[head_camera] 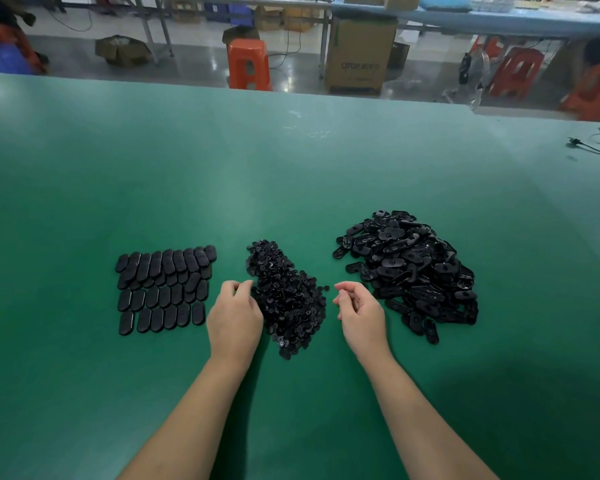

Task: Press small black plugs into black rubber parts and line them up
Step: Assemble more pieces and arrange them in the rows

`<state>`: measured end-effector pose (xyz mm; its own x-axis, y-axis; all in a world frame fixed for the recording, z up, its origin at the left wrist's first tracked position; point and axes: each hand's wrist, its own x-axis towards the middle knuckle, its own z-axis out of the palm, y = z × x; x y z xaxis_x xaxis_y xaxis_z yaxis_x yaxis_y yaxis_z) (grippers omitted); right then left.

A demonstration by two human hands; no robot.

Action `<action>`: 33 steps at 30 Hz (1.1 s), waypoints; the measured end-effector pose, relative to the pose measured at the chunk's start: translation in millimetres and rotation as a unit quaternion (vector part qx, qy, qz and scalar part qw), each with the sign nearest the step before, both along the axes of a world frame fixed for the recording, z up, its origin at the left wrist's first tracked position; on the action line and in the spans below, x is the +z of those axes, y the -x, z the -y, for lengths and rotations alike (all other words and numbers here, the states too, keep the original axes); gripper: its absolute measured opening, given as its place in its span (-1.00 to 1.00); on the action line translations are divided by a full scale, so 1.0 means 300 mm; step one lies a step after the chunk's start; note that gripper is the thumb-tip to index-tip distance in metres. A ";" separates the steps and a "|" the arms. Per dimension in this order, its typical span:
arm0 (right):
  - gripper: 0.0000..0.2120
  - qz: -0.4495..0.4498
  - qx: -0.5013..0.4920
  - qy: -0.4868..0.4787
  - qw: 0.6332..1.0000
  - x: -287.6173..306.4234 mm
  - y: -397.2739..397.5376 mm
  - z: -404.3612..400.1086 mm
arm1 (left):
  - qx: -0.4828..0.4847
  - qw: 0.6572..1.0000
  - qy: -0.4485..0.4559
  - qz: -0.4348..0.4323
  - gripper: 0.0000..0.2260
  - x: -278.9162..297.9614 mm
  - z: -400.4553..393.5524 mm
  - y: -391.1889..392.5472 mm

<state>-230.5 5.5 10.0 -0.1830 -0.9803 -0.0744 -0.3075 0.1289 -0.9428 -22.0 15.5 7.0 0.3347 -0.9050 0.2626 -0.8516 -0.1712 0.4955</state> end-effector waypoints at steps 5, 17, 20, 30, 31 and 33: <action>-0.83 -0.157 0.032 0.003 0.987 0.044 0.046 0.075 | -0.005 1.000 0.004 0.016 -0.84 -0.003 0.002 0.004; -0.72 -0.577 0.116 -0.067 0.806 0.164 0.118 0.239 | 0.008 1.000 0.022 -0.005 -0.86 -0.009 0.009 -0.003; -0.75 -0.603 0.135 -0.059 0.784 0.170 0.123 0.251 | 0.012 1.000 0.018 -0.003 -0.84 -0.003 0.005 0.000; -0.79 -0.535 0.132 0.019 0.835 0.157 0.144 0.266 | 0.013 1.000 0.000 -0.022 -0.88 0.000 0.005 -0.001; -0.78 -0.488 0.123 0.030 0.864 0.157 0.145 0.267 | 0.013 1.000 -0.001 -0.023 -0.88 -0.001 0.005 -0.001; -0.79 -0.403 0.103 0.062 0.907 0.166 0.138 0.263 | 0.014 1.000 -0.006 -0.026 -0.88 0.000 0.006 -0.002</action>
